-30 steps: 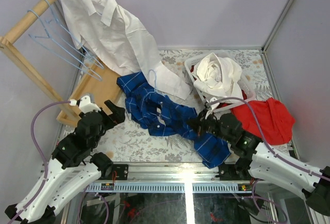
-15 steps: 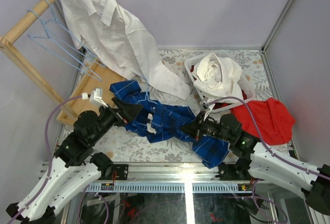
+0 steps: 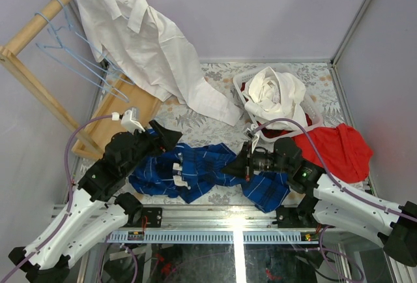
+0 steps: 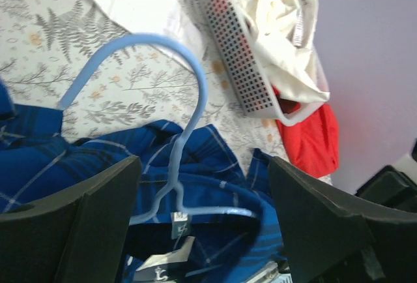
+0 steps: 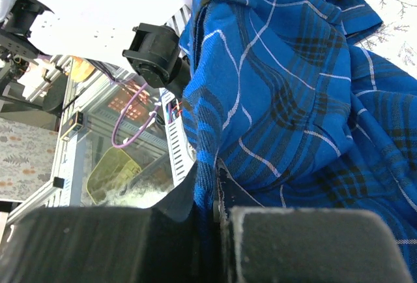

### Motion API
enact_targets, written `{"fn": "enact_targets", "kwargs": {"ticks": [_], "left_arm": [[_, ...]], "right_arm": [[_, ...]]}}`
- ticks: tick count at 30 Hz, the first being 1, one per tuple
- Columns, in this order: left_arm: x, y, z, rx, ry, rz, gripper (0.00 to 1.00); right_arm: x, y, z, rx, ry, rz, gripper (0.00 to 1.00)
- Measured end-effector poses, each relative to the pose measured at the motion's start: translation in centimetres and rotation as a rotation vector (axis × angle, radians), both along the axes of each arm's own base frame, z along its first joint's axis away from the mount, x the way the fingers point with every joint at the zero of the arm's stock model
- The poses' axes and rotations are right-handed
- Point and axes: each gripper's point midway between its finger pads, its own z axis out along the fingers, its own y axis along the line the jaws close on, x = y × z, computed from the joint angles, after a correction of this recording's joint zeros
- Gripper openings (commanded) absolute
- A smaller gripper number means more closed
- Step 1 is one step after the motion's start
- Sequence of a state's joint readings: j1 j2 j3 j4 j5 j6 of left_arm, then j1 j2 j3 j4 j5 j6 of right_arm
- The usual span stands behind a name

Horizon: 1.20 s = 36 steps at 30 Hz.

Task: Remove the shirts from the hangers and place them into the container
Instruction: Remove the shirt from the hanger.

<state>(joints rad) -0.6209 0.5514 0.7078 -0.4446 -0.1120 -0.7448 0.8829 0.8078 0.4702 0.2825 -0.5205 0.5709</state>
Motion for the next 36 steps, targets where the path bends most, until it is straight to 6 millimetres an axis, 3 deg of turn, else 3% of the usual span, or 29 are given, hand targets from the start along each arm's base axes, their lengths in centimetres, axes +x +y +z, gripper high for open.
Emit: {"fn": "enact_targets", "kwargs": {"ticks": [3, 6, 16, 23, 29, 36], "left_arm": [[0.0, 0.6, -0.9, 0.033, 0.026, 0.024, 0.74], [0.0, 1.1, -0.8, 0.037, 0.018, 0.044, 0.62], [0.2, 3.4, -0.8, 0.072, 0.004, 0.148, 0.52], [0.2, 3.2, -1.0, 0.068, 0.015, 0.148, 0.39], [0.2, 2.6, -1.2, 0.062, 0.030, 0.120, 0.35], [0.1, 1.8, -1.6, 0.056, 0.043, 0.085, 0.20]], "right_arm": [[-0.1, -0.1, -0.2, -0.010, -0.005, 0.006, 0.00], [-0.1, -0.1, -0.3, -0.017, -0.005, 0.008, 0.00], [-0.3, -0.2, -0.6, -0.027, -0.005, 0.015, 0.00], [-0.4, -0.4, -0.4, -0.023, -0.008, 0.018, 0.00], [-0.5, -0.5, -0.3, -0.024, -0.007, 0.018, 0.00], [-0.6, -0.5, -0.4, -0.028, -0.004, 0.018, 0.00]]}}
